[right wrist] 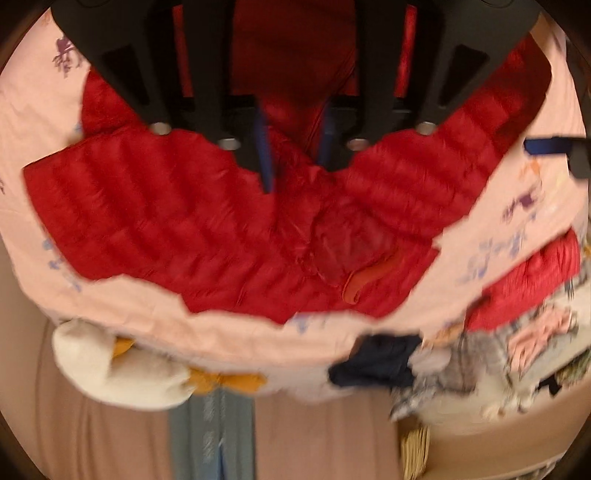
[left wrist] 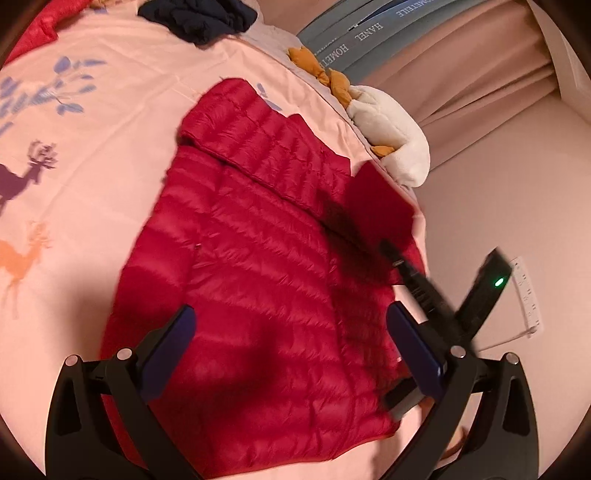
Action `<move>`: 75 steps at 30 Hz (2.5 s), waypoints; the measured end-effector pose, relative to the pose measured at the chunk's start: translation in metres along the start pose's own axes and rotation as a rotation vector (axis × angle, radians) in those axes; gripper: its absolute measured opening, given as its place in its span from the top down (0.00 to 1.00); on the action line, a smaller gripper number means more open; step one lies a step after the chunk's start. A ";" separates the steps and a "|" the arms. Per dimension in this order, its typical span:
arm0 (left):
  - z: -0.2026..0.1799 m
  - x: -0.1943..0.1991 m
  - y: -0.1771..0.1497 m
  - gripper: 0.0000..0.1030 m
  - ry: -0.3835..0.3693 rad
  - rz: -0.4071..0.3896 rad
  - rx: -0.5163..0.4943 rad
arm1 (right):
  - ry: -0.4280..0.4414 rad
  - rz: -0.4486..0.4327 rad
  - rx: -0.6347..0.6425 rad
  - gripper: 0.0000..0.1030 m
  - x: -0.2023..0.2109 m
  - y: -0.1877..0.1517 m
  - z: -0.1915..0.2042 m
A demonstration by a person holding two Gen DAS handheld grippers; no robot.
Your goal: Fold large clothes
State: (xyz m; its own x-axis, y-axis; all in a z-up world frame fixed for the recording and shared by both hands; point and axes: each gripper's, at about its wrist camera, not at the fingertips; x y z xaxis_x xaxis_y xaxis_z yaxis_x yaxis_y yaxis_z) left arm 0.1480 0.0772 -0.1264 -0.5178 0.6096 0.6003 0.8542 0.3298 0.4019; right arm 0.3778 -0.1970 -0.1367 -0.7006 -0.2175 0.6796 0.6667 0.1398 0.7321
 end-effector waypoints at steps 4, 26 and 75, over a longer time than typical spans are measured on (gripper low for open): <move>0.005 -0.024 0.013 0.01 -0.090 0.052 0.072 | 0.038 -0.015 0.013 0.33 0.016 -0.015 0.003; -0.041 -0.165 0.037 0.01 -0.160 0.179 0.140 | 0.130 -0.258 -0.338 0.24 0.146 -0.119 -0.091; -0.010 -0.086 0.131 0.45 0.279 -0.049 -0.157 | -0.019 -0.138 -0.361 0.24 0.107 -0.075 -0.142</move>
State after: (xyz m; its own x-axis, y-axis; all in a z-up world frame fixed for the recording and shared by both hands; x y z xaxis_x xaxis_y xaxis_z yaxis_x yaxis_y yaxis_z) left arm 0.3042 0.0609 -0.1183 -0.5696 0.3678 0.7350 0.8215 0.2253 0.5238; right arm 0.2888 -0.3681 -0.1254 -0.7924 -0.1917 0.5791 0.6100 -0.2393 0.7554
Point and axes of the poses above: each gripper's, at about its wrist camera, not at the fingertips, and x roughly against the way its jaws point, z to its left, y to its top, and after that the axes turned 1 degree about z, right-handed
